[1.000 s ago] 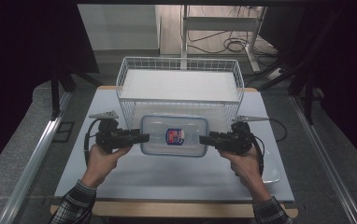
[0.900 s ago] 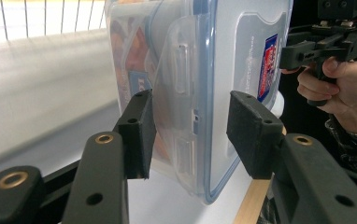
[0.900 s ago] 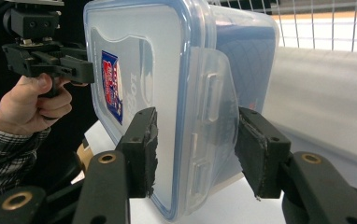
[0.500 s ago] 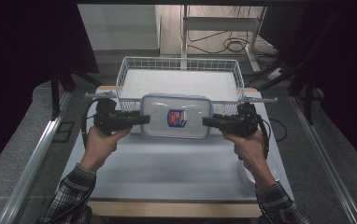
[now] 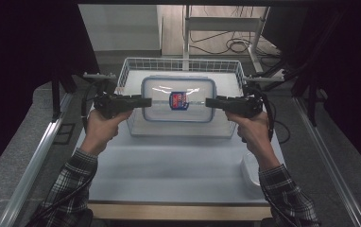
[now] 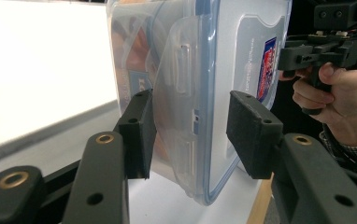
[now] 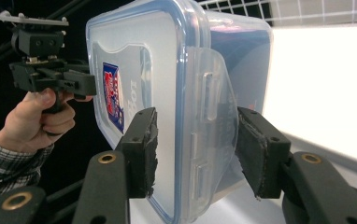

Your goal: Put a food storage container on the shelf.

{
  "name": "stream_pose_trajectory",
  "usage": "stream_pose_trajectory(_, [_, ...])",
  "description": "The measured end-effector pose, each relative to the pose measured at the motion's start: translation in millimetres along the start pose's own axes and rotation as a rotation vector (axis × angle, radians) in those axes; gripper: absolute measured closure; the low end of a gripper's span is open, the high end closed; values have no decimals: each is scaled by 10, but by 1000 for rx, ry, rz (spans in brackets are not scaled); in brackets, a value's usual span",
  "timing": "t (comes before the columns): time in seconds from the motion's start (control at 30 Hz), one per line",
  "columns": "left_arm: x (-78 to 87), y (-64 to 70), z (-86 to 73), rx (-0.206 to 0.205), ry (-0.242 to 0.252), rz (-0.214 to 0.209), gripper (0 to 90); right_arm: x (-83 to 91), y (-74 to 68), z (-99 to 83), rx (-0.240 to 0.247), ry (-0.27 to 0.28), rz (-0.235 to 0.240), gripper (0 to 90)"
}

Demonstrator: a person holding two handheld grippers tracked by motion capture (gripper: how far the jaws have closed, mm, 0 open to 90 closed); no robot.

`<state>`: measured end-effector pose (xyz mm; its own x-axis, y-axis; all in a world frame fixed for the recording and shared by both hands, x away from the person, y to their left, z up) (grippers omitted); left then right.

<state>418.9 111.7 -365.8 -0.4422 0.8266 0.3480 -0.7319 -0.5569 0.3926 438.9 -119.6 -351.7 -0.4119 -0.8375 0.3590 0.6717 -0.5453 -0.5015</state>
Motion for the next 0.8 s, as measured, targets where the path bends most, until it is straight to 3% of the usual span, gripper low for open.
stream_pose_trajectory(0.4, [-106,-175,254,29,7,-9,528,-71,139,315,-21,35,1,506])
stream_pose_trajectory(0.8, [-249,-396,347,70,-4,-24,526,-180,333,482,-51,34,-20,504])
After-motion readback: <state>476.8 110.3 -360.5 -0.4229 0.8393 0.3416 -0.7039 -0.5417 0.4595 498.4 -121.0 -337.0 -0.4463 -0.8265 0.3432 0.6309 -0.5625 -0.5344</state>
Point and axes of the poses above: each handheld gripper's, and its own axes: x roughly backward along the jaws, z roughly out of its top, y roughly to its right, the point moved 10 cm from there along -x, roughly forward along the jaws, and after that the axes turned 5 degrees about -x, right-handed, at the moved point
